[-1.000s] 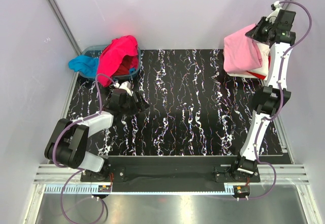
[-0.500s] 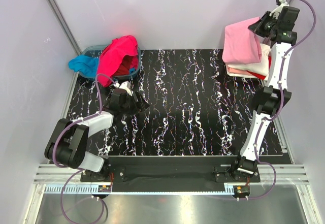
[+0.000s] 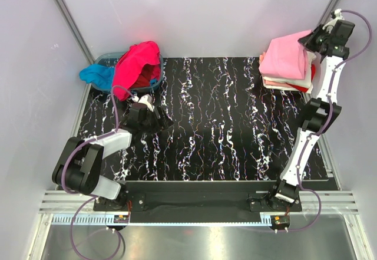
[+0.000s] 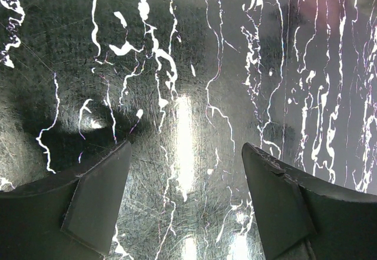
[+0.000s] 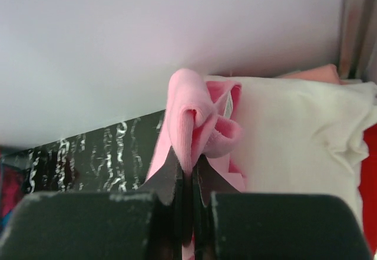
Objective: Fold and stack the t-shirts
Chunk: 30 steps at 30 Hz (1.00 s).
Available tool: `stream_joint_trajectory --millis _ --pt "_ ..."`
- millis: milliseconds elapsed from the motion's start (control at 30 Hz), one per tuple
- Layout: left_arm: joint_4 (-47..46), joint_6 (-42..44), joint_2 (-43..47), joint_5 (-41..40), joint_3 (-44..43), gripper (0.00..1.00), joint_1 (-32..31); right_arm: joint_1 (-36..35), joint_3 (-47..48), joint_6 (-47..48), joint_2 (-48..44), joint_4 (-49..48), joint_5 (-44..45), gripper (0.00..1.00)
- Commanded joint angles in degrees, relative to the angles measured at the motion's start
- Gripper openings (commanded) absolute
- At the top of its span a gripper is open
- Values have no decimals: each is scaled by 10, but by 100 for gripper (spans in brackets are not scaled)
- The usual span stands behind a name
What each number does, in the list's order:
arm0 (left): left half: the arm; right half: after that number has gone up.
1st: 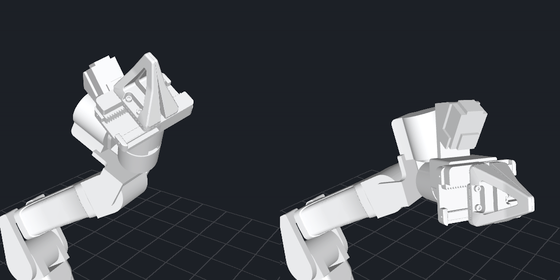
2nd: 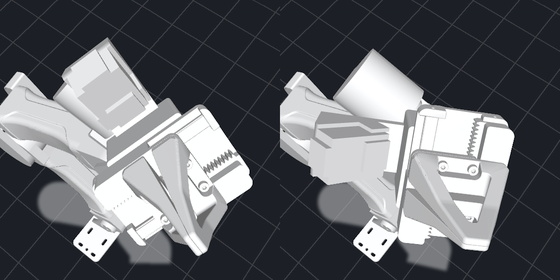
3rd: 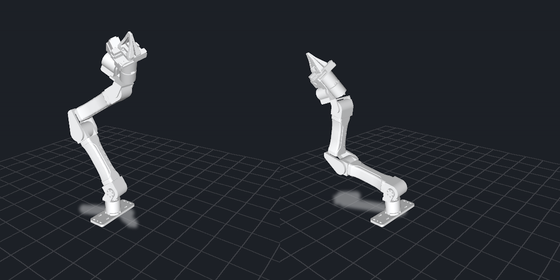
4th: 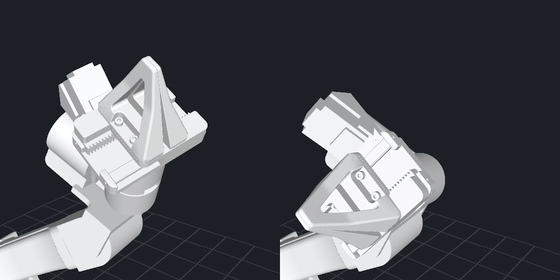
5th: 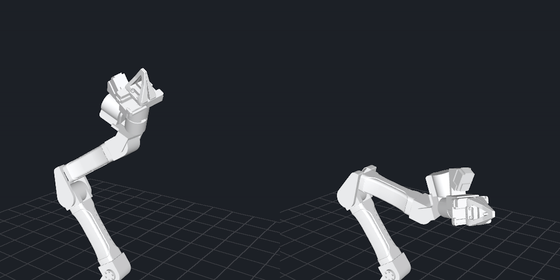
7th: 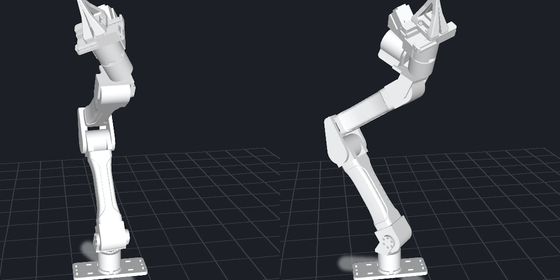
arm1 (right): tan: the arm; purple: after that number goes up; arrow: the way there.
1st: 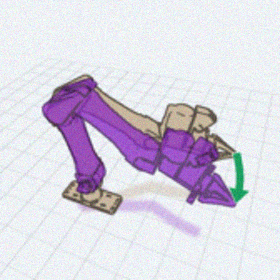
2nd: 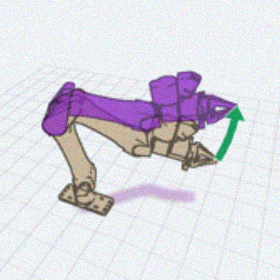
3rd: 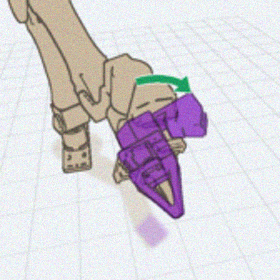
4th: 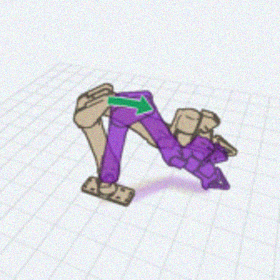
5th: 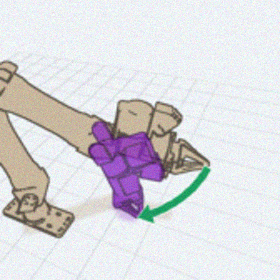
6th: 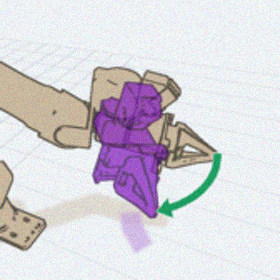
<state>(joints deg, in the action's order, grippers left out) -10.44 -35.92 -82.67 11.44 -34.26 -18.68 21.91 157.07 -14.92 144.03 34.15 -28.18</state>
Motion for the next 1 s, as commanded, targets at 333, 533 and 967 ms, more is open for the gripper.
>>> stream_joint_trajectory --millis 333,533,967 --pt "-44 -2 6 7 3 80 0 42 2 20 109 -159 103 4" --pt "-48 -4 7 6 7 80 0 69 -21 57 145 -218 201 12" --pt "-55 -6 10 8 10 79 0 87 -152 45 65 -251 383 83"
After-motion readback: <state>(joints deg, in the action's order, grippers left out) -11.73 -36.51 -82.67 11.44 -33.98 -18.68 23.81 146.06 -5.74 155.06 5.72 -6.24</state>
